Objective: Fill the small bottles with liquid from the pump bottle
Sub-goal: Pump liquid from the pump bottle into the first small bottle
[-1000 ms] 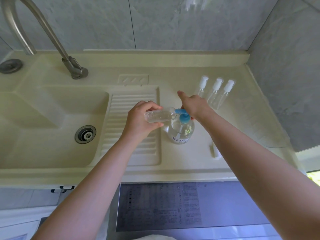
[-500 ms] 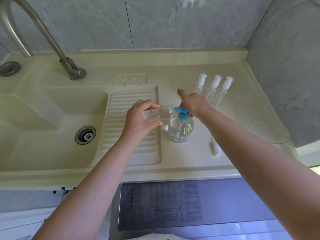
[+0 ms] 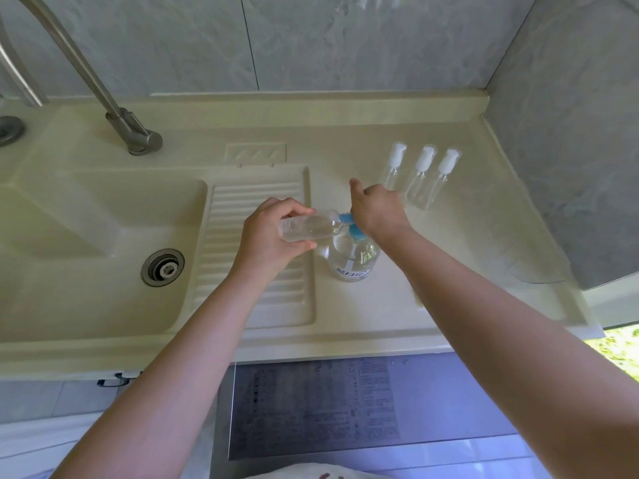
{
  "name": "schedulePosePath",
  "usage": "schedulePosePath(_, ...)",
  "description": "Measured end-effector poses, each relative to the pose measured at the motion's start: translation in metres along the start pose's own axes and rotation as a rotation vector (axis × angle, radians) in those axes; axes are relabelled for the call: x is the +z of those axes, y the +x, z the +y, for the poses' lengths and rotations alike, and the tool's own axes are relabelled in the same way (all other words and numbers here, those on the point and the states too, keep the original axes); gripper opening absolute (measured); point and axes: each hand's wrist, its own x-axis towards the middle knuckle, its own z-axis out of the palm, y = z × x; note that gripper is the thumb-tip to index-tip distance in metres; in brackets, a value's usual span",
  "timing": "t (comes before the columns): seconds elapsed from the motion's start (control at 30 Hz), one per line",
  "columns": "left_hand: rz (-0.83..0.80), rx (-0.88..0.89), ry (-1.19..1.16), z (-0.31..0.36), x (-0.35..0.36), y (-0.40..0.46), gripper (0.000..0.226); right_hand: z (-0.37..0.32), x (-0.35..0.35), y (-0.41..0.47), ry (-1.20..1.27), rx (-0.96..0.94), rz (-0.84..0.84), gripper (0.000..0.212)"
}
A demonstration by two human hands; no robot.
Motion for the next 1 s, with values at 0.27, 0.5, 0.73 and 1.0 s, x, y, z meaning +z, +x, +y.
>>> schedulePosePath(0.27, -0.003, -0.006, -0.039, 0.001, -0.002, -0.001, 0.048, 0.0, -0.012, -0.002, 0.095, 0.044, -0.052, 0.068)
schedulePosePath(0.5, -0.008, -0.009, -0.022, -0.003, 0.0, 0.001, 0.049, -0.003, -0.001, -0.008, 0.16, 0.046, 0.041, 0.018)
schedulePosePath(0.73, -0.01, -0.008, -0.031, -0.003, 0.0, 0.002, 0.049, -0.002, -0.01, -0.005, 0.169, 0.081, -0.034, 0.064)
schedulePosePath(1.0, -0.004, -0.01, -0.03, -0.004, 0.0, 0.002, 0.049, -0.003, -0.004, -0.01, 0.098, 0.017, 0.056, 0.023)
